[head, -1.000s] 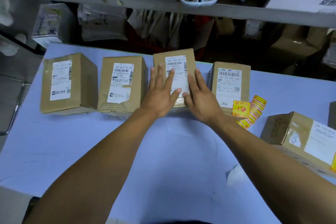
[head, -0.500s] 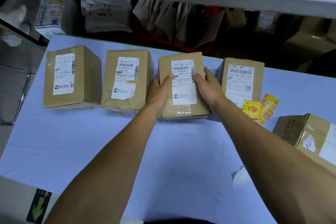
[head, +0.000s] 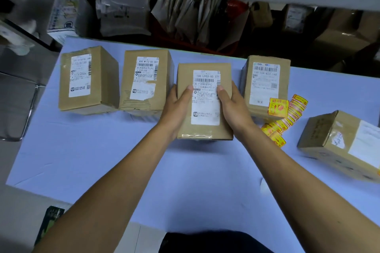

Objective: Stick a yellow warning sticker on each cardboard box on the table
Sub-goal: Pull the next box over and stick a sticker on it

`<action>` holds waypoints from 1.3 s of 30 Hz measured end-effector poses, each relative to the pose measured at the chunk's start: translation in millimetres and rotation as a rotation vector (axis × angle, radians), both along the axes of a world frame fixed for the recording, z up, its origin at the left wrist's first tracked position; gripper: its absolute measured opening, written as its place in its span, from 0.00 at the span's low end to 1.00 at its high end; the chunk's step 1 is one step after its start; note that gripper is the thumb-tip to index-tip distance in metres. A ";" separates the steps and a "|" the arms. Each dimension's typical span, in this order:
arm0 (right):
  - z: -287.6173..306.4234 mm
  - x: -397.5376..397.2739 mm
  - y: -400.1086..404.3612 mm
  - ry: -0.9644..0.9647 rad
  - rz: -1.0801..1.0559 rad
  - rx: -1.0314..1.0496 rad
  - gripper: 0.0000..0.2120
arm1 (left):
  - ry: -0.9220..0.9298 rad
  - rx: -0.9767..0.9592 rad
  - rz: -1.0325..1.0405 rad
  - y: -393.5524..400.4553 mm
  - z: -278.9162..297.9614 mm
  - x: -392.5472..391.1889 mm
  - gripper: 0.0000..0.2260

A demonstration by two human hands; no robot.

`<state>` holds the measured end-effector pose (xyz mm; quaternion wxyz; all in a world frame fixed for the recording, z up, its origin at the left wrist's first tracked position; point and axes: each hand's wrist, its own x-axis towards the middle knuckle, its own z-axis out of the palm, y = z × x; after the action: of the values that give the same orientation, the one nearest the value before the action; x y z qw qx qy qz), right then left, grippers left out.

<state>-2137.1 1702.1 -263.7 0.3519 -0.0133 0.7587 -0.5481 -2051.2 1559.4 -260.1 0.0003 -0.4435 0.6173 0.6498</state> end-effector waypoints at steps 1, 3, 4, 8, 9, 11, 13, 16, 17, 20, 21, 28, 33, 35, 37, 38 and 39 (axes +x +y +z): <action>1.8 13.2 7.7 0.006 -0.003 -0.003 0.35 | -0.005 -0.009 -0.008 5.8 2.9 12.3 0.40; 3.2 38.9 23.9 0.023 0.009 0.009 0.32 | -0.012 -0.008 -0.010 20.2 6.1 37.5 0.40; 2.9 51.3 32.4 0.028 0.025 0.029 0.32 | -0.012 0.006 -0.010 28.7 6.4 50.5 0.39; -1.8 96.5 68.9 0.010 0.100 0.153 0.32 | -0.038 0.021 -0.025 65.8 -2.4 101.1 0.29; -3.7 106.5 77.9 0.010 0.107 0.174 0.32 | -0.047 0.020 -0.028 75.2 -5.5 111.1 0.26; -7.1 122.1 95.8 0.008 0.102 0.207 0.31 | -0.070 0.018 -0.045 93.0 -12.4 125.0 0.23; -9.5 131.6 113.9 0.001 0.086 0.234 0.31 | -0.087 0.019 -0.084 109.1 -17.6 130.9 0.22; -9.9 132.7 137.8 0.047 0.092 0.281 0.31 | -0.094 0.012 -0.155 129.1 -21.5 128.1 0.19; -9.5 130.3 143.1 0.062 0.090 0.291 0.30 | -0.095 0.004 -0.167 133.9 -22.3 125.1 0.19; -8.5 119.5 148.7 0.077 0.075 0.298 0.30 | -0.098 -0.021 -0.175 141.2 -21.0 112.9 0.23; -8.5 116.0 148.3 0.078 0.071 0.301 0.31 | -0.101 -0.033 -0.176 140.8 -20.7 108.4 0.25; -15.3 103.7 163.1 0.095 -0.089 0.247 0.26 | -0.139 -0.458 -0.362 134.8 -19.4 100.3 0.34; -39.5 70.8 185.1 0.319 -0.058 0.548 0.19 | -0.021 -0.977 -0.901 128.1 -20.4 81.9 0.31; -50.0 58.1 184.7 0.371 -0.003 0.623 0.20 | -0.038 -1.015 -0.973 131.3 -23.4 76.7 0.31; -56.8 49.1 181.0 0.402 0.013 0.677 0.22 | -0.046 -1.014 -0.962 132.3 -26.4 77.4 0.31; -59.5 46.0 179.3 0.411 0.012 0.697 0.23 | -0.048 -1.015 -0.957 132.1 -27.5 78.7 0.31; -61.5 43.9 177.9 0.413 0.010 0.716 0.23 | -0.049 -1.013 -0.953 132.2 -28.3 79.6 0.31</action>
<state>-2093.2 1880.0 -325.2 0.1772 -0.0032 0.9560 -0.2336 -1971.6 1691.6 -288.3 0.0925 -0.0840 0.9716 0.2008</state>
